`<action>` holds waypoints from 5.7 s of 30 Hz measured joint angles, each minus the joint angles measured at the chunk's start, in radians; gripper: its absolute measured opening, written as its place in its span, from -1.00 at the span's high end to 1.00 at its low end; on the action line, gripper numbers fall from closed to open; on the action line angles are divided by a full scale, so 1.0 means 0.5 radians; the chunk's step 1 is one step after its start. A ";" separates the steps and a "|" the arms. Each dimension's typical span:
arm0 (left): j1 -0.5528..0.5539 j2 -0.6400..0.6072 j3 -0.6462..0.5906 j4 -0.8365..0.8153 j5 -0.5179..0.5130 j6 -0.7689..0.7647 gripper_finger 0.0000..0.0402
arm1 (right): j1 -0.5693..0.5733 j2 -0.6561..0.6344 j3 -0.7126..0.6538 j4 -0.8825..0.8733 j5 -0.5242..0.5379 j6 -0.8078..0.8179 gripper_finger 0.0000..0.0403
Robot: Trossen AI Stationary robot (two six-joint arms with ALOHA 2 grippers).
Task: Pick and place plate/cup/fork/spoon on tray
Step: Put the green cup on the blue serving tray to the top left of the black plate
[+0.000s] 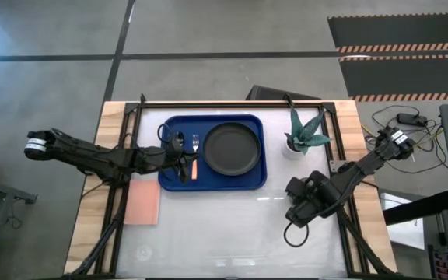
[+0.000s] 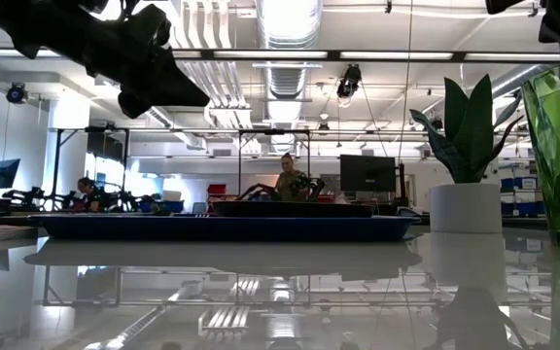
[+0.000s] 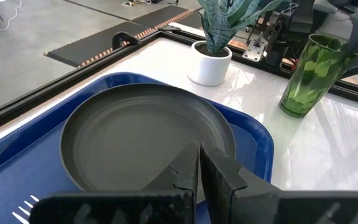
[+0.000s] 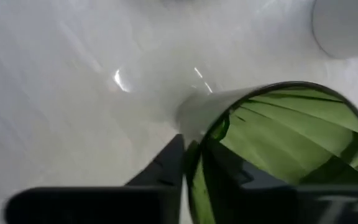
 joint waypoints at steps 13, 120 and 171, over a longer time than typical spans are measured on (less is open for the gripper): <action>0.000 0.000 -0.001 -0.001 -0.011 0.003 1.00 | 0.004 -0.009 0.053 0.120 -0.094 -0.196 0.96; -0.002 -1.107 -0.426 0.631 -0.256 0.476 1.00 | -1.800 1.753 2.227 0.766 -0.345 -3.321 0.96; -0.001 -1.109 -0.423 0.631 -0.254 0.475 1.00 | -1.821 1.749 2.155 1.057 -0.286 -3.162 0.30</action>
